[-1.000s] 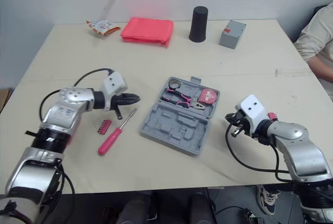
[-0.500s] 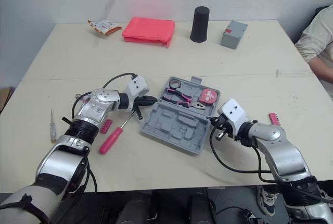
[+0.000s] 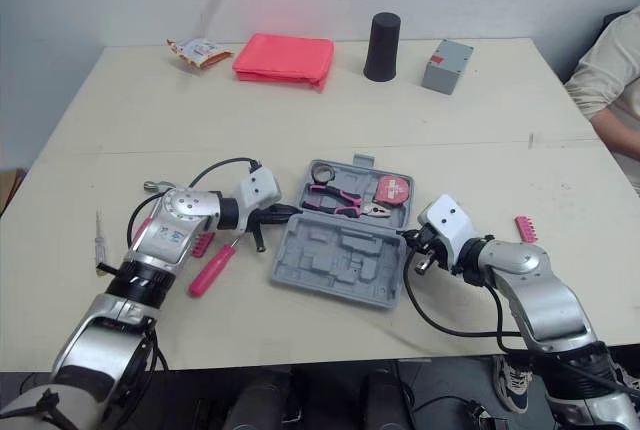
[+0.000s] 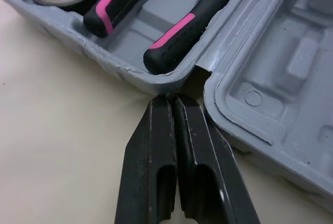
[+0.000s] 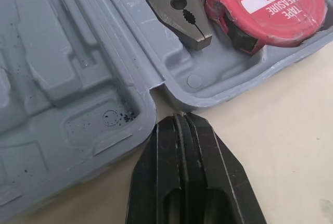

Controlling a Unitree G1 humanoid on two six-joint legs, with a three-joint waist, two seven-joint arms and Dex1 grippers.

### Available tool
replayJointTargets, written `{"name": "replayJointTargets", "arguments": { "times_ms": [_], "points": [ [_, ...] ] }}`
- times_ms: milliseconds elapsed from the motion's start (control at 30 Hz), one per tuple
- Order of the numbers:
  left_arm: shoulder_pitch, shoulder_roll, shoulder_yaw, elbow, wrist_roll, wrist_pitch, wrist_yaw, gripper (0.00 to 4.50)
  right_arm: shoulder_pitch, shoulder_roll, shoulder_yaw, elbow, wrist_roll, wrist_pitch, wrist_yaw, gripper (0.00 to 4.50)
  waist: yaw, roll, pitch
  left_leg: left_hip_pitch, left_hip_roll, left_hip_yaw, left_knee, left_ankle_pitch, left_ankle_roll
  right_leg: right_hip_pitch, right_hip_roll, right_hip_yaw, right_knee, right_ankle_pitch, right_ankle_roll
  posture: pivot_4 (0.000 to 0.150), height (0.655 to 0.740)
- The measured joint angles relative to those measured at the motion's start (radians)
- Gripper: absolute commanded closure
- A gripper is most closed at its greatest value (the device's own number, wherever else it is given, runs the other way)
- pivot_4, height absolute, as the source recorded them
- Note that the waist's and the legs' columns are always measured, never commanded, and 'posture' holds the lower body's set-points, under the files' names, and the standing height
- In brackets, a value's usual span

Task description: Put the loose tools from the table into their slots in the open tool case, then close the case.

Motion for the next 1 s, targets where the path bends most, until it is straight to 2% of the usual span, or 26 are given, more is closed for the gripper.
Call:
{"name": "replayJointTargets", "arguments": {
  "times_ms": [233, 467, 633, 1000],
  "points": [
    [0.191, 0.024, 0.039, -0.339, -0.043, 0.262, 0.027, 4.41, 0.026, -0.022, -0.011, 0.017, 0.011, -0.043, 0.094, 4.49, 0.0, 0.0, 0.0, 0.003, 0.0, -0.002, 0.0, 0.0, 0.0, 0.005, 0.0, 0.005, -0.001, 0.0, 0.0, 0.15, 0.7361],
    [0.367, 0.047, 0.03, -0.636, -0.047, 0.427, 0.111, 4.41, 0.071, -0.035, -0.035, 0.018, 0.022, -0.066, 0.144, 4.49, 0.001, 0.0, 0.0, 0.005, 0.0, -0.005, -0.001, -0.001, 0.0, 0.01, -0.001, 0.006, -0.007, 0.0, 0.0, 0.15, 0.7361],
    [0.409, 0.066, 0.027, -0.714, -0.046, 0.467, 0.155, 4.41, 0.085, -0.048, -0.039, 0.0, 0.039, -0.06, 0.17, 4.49, 0.001, 0.0, 0.0, 0.006, 0.001, -0.007, -0.001, -0.002, -0.001, 0.012, -0.001, 0.004, -0.01, 0.0, 0.0, 0.15, 0.7361],
    [0.411, 0.076, 0.014, -0.716, -0.056, 0.462, 0.19, 4.41, 0.079, -0.055, -0.037, 0.003, 0.037, -0.063, 0.177, 4.49, 0.001, 0.0, 0.0, 0.006, 0.001, -0.008, -0.001, -0.002, -0.001, 0.013, -0.001, 0.002, -0.011, 0.0, 0.0, 0.15, 0.7361]
  ]
}}
